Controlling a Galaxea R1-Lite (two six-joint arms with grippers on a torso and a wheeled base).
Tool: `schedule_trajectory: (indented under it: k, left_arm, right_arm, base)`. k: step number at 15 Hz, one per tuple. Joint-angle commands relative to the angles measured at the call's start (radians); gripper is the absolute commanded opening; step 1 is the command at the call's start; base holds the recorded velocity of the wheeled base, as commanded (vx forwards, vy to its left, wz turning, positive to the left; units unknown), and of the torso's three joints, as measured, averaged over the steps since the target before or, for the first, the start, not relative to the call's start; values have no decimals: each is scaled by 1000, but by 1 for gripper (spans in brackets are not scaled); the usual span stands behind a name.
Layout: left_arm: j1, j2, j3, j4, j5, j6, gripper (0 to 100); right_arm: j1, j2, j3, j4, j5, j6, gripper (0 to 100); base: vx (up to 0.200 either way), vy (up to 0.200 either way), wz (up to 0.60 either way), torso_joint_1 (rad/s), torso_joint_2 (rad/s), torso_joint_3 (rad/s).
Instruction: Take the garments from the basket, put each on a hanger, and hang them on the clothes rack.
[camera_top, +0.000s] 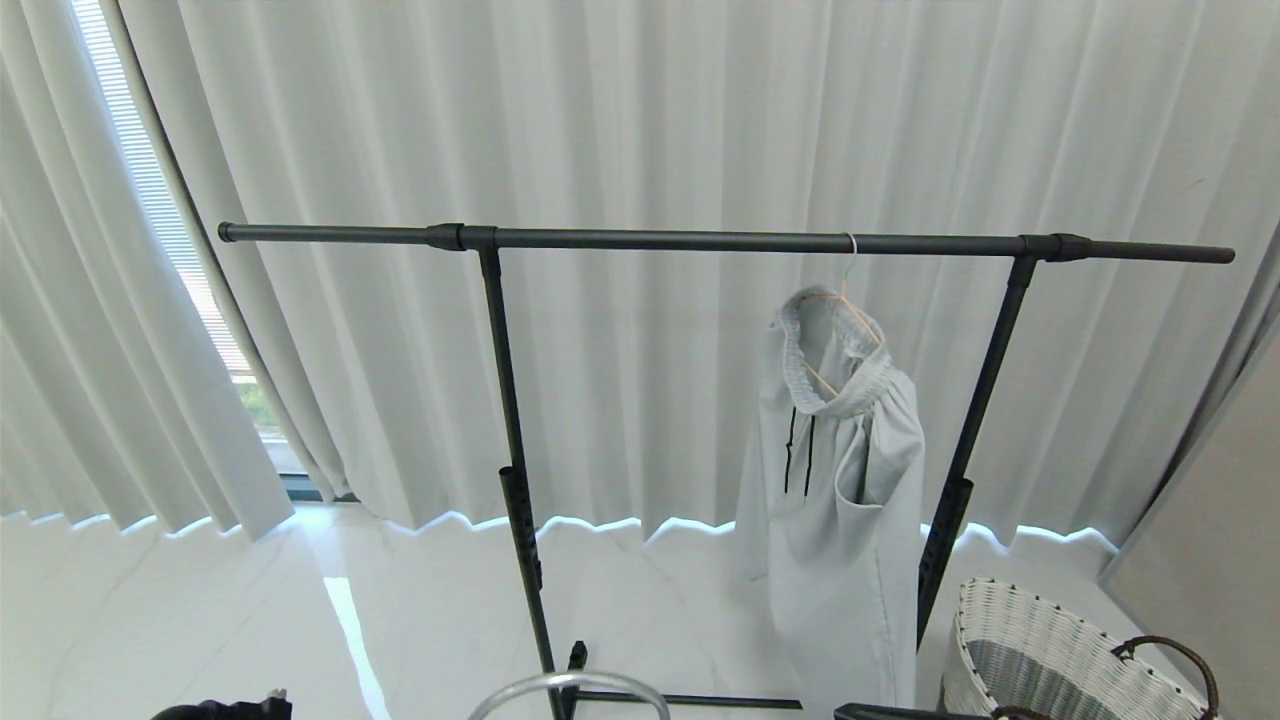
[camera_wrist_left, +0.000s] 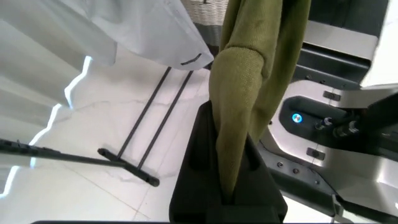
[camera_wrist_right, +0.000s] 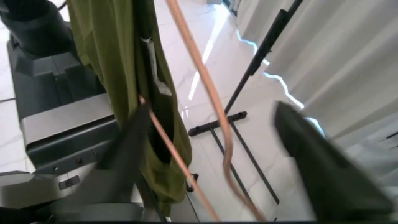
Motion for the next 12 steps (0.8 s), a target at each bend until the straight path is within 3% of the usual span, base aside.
schedule_trajectory:
  k: [1,6,7,12]
  left_arm:
    - [43,0,7,-2,20,4,0]
    - [86,6,14,-2,161,14,0]
    - [114,23,9,-2,224,24,0]
    - [212,109,-147,-3,360,18,0]
  right_arm:
    - [-43,4,-6,1,-1,-2,100]
    - [-189,18,-27,3,7,-20,100]
    - [-218,28,-32,1,10,-18,100]
    - [-305,97,-73,1,5,32,100]
  base:
    - [0,0,0,0,0,0]
    - [0,0,0,0,0,0]
    - [0,0,0,0,0,0]
    - [0,0,0,0,0,0]
